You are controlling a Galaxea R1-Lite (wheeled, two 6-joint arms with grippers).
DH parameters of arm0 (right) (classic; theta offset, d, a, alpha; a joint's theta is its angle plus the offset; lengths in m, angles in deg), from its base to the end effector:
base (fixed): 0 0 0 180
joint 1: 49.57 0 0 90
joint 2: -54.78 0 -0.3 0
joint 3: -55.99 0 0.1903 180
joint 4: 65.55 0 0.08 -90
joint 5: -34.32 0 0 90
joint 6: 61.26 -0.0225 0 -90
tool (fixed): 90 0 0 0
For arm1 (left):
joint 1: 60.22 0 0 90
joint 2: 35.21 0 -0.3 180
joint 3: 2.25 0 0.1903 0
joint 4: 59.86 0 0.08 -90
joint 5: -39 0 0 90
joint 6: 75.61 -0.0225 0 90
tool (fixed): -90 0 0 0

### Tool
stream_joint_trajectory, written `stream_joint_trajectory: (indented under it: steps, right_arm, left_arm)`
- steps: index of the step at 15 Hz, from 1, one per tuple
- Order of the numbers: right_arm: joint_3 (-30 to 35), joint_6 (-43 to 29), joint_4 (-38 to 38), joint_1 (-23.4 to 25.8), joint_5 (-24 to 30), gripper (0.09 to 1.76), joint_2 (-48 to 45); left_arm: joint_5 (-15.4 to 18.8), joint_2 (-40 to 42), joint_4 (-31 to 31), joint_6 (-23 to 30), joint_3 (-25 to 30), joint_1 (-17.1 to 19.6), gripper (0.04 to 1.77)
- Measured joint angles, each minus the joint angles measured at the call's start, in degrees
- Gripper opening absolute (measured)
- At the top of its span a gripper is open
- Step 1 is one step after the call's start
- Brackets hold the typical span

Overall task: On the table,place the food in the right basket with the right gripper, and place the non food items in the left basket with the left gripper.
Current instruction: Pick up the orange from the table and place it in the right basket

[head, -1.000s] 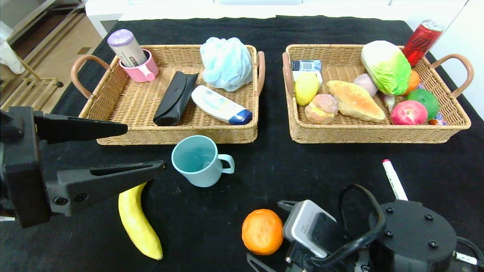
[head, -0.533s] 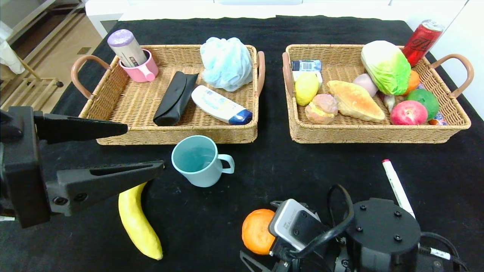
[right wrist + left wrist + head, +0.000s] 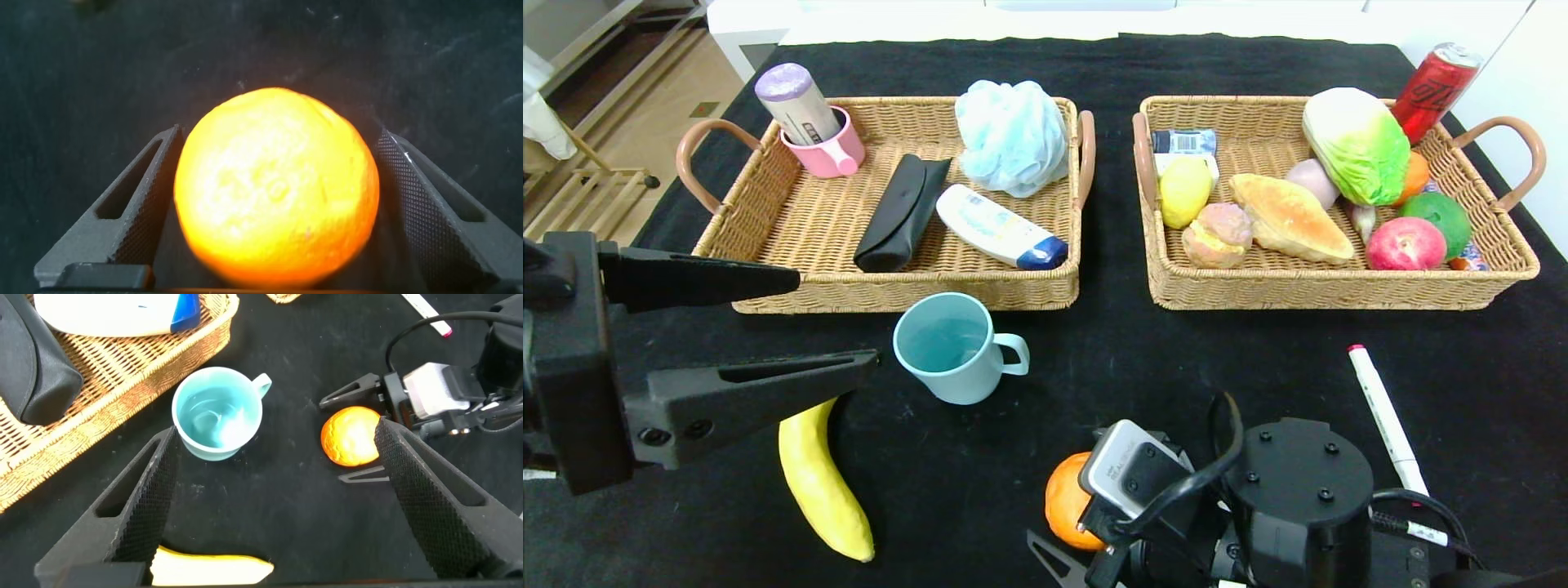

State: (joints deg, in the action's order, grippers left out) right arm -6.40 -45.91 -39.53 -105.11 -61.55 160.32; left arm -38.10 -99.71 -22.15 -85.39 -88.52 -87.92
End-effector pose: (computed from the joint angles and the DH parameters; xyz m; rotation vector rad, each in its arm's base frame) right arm 0.1813 0.2601 0.1287 -0.4070 0.1489 0.8937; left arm 0.1266 -0.0721 0.3134 0.1990 0.2211 -0.7266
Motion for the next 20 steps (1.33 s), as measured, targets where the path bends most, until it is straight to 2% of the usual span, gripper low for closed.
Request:
stream_joint_trajectory:
  steps: [4,6,7,20]
  right_arm:
    - [-0.17,0.06,-0.02,-0.05,0.0,1.71,0.41]
    - [-0.06,0.06,-0.02,-0.07,0.05,1.33,0.41]
    - [0.02,0.09,0.01,-0.09,0.05,1.27,0.41]
    - [0.3,-0.37,-0.05,-0.46,0.2,1.24,-2.83]
  left_arm:
    - [0.05,-0.16,-0.02,-0.02,-0.07,0.0,1.72]
    - [0.05,-0.18,0.0,0.0,-0.07,0.0,1.72]
    - [0.05,-0.18,0.0,-0.02,-0.05,0.0,1.72]
    - [-0.04,-0.05,0.06,-0.02,-0.02,0.0,1.72]
